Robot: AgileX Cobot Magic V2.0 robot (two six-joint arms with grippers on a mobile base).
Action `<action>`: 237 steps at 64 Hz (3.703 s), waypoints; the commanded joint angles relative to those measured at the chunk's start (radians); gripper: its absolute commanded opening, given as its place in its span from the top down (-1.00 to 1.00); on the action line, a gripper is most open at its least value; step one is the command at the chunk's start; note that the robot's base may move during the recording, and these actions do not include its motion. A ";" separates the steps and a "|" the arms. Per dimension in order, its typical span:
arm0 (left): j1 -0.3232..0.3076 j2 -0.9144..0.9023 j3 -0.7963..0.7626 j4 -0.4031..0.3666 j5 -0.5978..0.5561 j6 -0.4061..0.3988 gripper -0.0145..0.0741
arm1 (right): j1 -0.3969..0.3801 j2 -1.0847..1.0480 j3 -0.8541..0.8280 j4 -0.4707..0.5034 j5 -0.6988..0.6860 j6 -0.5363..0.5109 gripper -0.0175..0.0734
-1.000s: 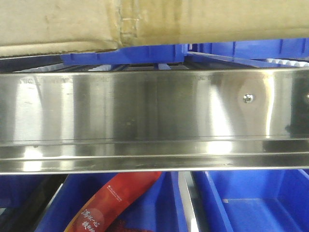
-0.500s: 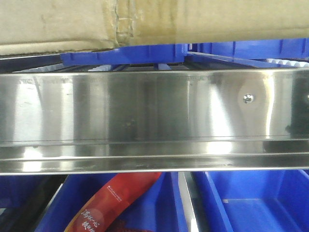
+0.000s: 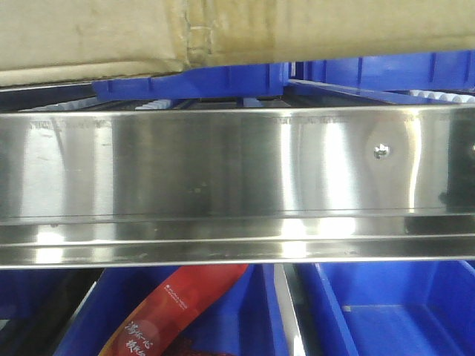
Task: Grab carton from right shelf to conveyor
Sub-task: 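Lift the carton with both grippers and pull it off the shelf, then hold the carton with both grippers while the base drives across the floor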
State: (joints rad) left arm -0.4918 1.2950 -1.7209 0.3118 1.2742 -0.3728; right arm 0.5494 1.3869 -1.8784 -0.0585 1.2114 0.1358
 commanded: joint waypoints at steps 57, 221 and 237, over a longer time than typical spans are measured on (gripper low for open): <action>-0.014 -0.011 -0.004 -0.038 -0.053 -0.001 0.72 | 0.004 -0.009 -0.003 0.043 -0.085 -0.021 0.76; -0.014 -0.011 -0.004 -0.036 -0.053 -0.001 0.72 | 0.004 -0.009 -0.003 0.045 -0.087 -0.021 0.76; -0.014 -0.011 -0.004 -0.036 -0.053 -0.001 0.72 | 0.004 -0.009 -0.003 0.045 -0.087 -0.021 0.76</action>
State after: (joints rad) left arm -0.4918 1.2895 -1.7209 0.3200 1.2742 -0.3769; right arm 0.5494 1.3887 -1.8763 -0.0524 1.1930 0.1318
